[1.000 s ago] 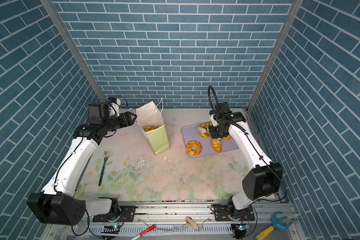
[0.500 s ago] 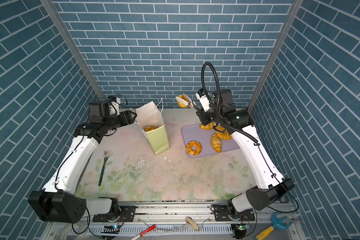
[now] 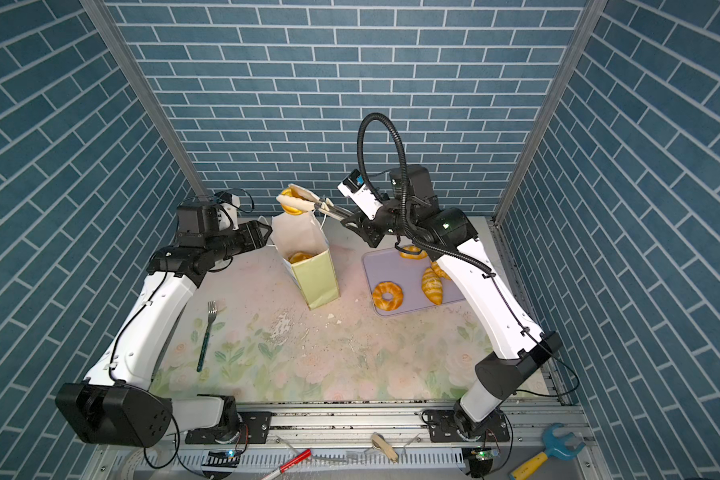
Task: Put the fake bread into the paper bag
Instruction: 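Lift the orange bun half with the tongs and carry it over the bag, then open the tongs with the right gripper to drop the bun half into the bag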
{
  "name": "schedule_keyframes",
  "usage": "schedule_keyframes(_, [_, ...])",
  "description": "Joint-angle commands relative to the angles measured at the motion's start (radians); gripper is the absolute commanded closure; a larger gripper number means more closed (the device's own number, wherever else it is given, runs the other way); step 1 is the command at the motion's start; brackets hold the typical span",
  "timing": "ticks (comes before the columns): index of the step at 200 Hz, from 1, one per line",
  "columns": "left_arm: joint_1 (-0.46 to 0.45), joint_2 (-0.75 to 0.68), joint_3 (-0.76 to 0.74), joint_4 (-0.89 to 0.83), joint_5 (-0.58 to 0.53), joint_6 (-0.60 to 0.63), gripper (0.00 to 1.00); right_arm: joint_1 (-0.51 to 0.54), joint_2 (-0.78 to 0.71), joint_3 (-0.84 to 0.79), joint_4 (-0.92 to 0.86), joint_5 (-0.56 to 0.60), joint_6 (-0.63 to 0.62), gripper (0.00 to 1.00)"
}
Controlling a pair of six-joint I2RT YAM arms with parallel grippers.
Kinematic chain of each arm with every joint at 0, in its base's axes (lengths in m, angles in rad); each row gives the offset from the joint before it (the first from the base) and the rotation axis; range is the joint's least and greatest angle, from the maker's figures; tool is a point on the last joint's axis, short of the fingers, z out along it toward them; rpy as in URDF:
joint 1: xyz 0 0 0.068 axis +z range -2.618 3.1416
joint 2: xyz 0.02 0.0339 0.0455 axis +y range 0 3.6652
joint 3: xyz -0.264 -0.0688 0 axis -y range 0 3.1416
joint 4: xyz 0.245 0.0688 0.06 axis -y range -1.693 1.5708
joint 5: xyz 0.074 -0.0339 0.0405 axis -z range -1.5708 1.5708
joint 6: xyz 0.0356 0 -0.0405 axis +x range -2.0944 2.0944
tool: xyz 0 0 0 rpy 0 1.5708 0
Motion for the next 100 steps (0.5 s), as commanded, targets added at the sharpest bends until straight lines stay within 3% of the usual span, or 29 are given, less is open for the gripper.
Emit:
schedule_keyframes(1, [-0.006,-0.026,-0.013,0.002,-0.007,0.005,0.42,0.011,0.025,0.037,-0.012,-0.024,-0.055,0.82])
schedule_keyframes(59, [-0.006,-0.021,-0.018,0.005,-0.002,0.003,0.62,0.039,0.082,0.019,-0.08,0.055,-0.052,0.78])
schedule_keyframes(100, [-0.006,-0.019,-0.019,0.002,-0.003,0.006,0.72,0.063,0.092,0.019,-0.078,0.099,-0.06,0.65])
